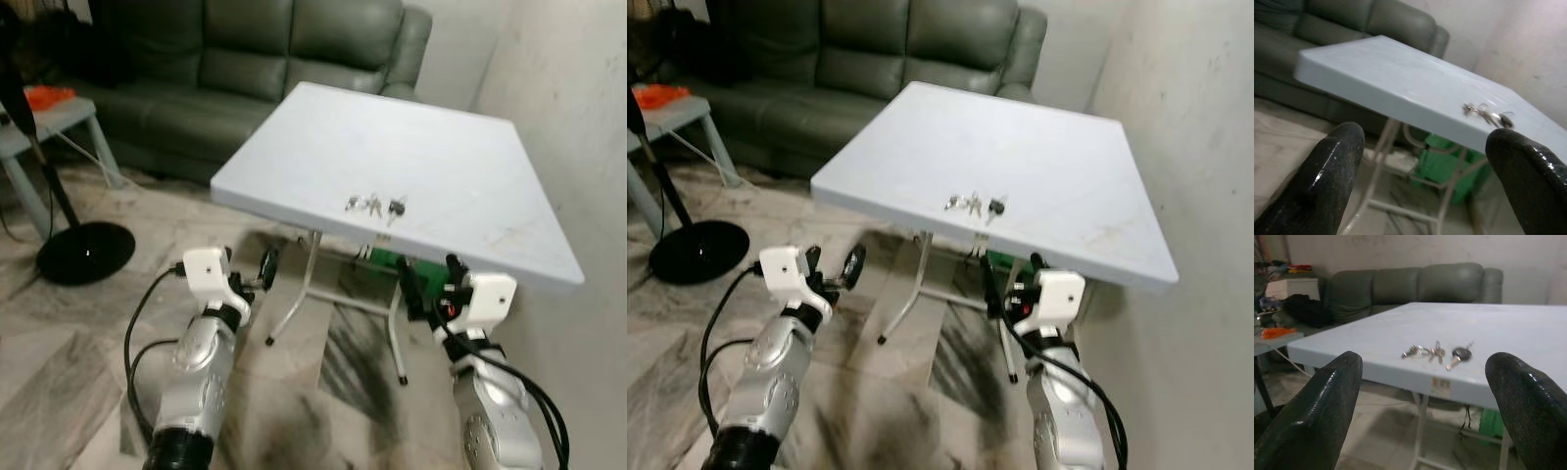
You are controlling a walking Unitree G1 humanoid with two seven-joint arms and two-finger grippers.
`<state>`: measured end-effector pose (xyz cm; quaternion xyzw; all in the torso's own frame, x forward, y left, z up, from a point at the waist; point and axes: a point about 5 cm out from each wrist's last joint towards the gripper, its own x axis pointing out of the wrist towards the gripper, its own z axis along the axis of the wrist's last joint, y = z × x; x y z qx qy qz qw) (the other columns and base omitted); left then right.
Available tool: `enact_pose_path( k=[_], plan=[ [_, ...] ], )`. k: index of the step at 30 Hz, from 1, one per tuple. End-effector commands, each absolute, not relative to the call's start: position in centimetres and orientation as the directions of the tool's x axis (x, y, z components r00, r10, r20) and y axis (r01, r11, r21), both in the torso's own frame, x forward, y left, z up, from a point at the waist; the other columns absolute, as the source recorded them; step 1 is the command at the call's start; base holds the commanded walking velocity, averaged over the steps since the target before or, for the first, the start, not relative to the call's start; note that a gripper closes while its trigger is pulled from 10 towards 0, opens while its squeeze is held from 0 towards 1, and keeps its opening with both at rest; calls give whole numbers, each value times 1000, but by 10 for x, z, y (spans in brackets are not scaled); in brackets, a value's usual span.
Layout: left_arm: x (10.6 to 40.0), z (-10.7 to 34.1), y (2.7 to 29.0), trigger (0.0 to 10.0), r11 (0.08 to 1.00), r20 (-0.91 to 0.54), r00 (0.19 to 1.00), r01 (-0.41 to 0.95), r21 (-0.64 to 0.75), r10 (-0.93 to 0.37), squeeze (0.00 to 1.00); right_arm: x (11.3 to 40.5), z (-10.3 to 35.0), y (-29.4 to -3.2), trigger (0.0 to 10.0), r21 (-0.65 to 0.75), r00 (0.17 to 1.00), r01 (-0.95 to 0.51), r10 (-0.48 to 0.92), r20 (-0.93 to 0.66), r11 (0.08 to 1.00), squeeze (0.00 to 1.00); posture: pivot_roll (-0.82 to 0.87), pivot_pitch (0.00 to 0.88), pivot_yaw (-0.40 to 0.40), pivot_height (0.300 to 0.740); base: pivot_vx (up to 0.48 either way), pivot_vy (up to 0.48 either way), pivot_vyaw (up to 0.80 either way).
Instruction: Hang keys on a hook
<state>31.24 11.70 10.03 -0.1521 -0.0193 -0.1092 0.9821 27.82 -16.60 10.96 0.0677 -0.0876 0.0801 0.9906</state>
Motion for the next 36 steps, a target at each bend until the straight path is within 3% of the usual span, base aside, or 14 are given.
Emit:
enact_pose_path(
  k=[1,14,36],
  plan=[
    [313,104,111,10000,927,81,970,243,-285,-229,0,277,111,-171,10000,119,975,-154,131,181,981,0,-4,28,-81,719,0,0,0],
    [313,103,111,10000,922,67,971,240,-305,-231,0,277,111,-172,10000,121,975,-153,130,180,981,0,-3,36,-81,719,0,0,0],
    [313,102,108,10000,909,56,967,252,-331,-248,0,277,111,-172,10000,121,976,-146,124,177,982,0,-12,40,-79,719,412,0,0]
  ],
)
